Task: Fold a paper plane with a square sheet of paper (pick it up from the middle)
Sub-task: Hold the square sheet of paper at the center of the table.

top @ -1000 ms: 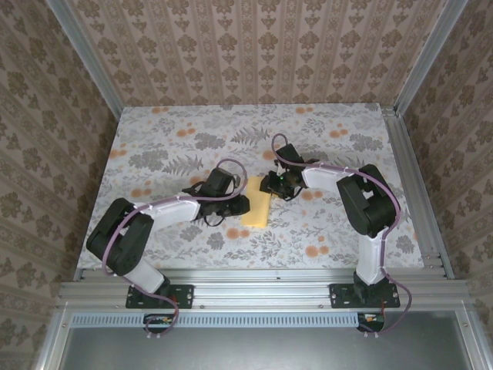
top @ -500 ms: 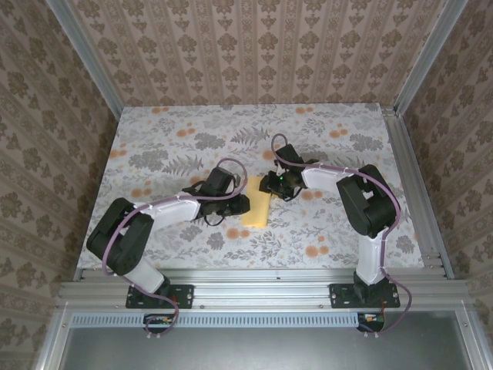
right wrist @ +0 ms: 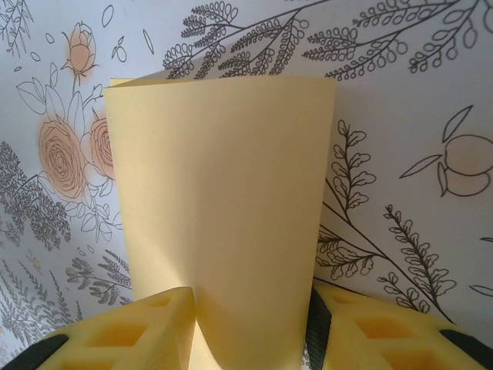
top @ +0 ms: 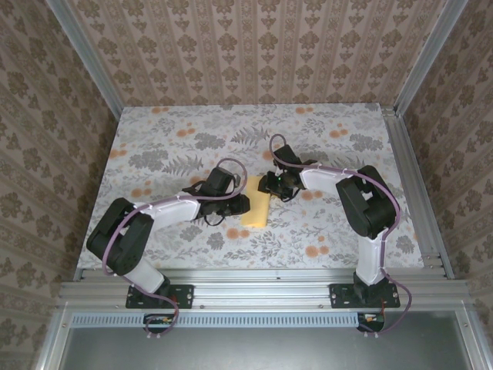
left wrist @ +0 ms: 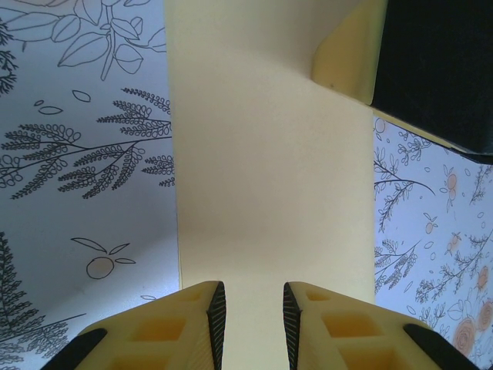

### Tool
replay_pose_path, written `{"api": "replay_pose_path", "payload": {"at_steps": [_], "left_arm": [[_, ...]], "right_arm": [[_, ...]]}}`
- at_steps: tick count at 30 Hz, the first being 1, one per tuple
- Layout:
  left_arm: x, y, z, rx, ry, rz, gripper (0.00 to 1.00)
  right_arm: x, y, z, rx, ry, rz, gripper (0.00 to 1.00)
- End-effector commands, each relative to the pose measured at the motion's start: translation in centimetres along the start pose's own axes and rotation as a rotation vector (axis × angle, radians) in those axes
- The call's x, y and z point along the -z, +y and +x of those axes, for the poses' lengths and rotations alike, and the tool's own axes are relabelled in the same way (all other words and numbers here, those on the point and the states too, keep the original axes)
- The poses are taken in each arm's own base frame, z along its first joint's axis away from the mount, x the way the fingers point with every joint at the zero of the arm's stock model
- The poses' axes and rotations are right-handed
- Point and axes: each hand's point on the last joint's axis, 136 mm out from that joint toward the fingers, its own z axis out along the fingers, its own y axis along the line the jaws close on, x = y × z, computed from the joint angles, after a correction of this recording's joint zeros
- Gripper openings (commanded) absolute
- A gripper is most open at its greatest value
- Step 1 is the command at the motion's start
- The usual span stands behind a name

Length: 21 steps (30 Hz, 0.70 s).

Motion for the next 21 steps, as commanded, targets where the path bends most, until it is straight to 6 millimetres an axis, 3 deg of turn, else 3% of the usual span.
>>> {"api": "replay_pose_path", "payload": {"at_steps": [1,13,21], "left_arm": [[-0.1,-1.0,-0.5,-0.003,-0.007,0.021,0.29],[-1.4,-2.5,-1.2,-0.031,-0.002,0.061,0.29],[-3.4,-1.6,-0.8,-0.029,0.029,0.043,0.29]], "right_arm": [[0.0,-1.9,1.1,-0.031,0.024,0.097,0.46],[0.1,-2.3,1.3,-0.031,0.024,0.117,0.46],[0.1,-2.3,1.6,-0.029,0.027,0.116,0.46]]}}
